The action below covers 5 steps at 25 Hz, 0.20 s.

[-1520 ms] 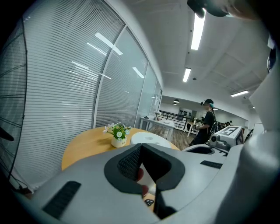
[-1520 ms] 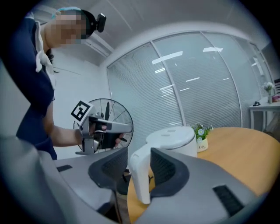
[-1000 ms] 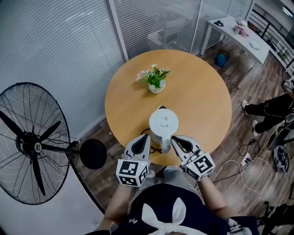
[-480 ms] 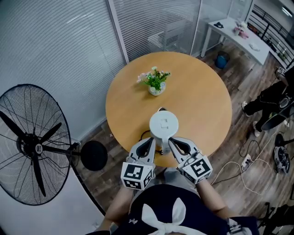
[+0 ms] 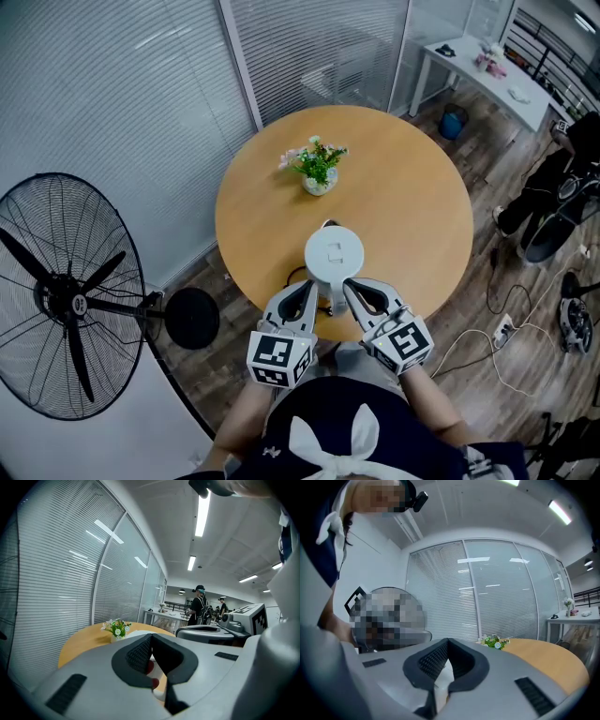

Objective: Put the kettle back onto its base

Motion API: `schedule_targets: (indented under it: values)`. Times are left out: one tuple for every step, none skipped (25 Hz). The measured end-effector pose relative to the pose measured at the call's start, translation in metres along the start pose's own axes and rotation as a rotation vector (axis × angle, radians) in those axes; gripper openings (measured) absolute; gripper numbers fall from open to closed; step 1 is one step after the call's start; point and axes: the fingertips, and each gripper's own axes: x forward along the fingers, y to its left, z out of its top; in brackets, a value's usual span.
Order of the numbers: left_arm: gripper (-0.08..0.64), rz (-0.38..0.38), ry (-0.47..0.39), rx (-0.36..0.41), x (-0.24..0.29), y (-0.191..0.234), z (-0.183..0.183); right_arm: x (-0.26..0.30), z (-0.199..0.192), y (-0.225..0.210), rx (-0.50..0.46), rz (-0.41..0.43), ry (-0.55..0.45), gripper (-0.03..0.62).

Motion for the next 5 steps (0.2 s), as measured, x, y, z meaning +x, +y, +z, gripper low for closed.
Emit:
schedule_targets:
  values:
    - [0.021,-0.001,0.001,0.001,0.0002,-0.0008,0.0,-0.0003,0.0001,-0.0002,0.0,0.0,0.0,0.021]
    - [0.021,-0.001,0.001,0.001,0.0004,-0.0013,-0.0002,-0.0004,0.0001,-0.0003,0.001,0.0,0.001,0.021]
    - [0.021,-0.002,0.002,0.001,0.0006,-0.0015,-0.0003,-0.0004,0.0001,-0.0003,0.001,0.0,0.001,0.021]
    - [0.021,-0.002,0.003,0.001,0.0006,-0.0016,-0.0004,-0.0003,0.0,-0.0002,0.001,0.0,0.002,0.021]
    - [0.021,-0.002,0.004,0.001,0.0007,-0.0015,-0.0005,-0.0001,-0.0001,0.0,0.001,0.0,0.002,0.021]
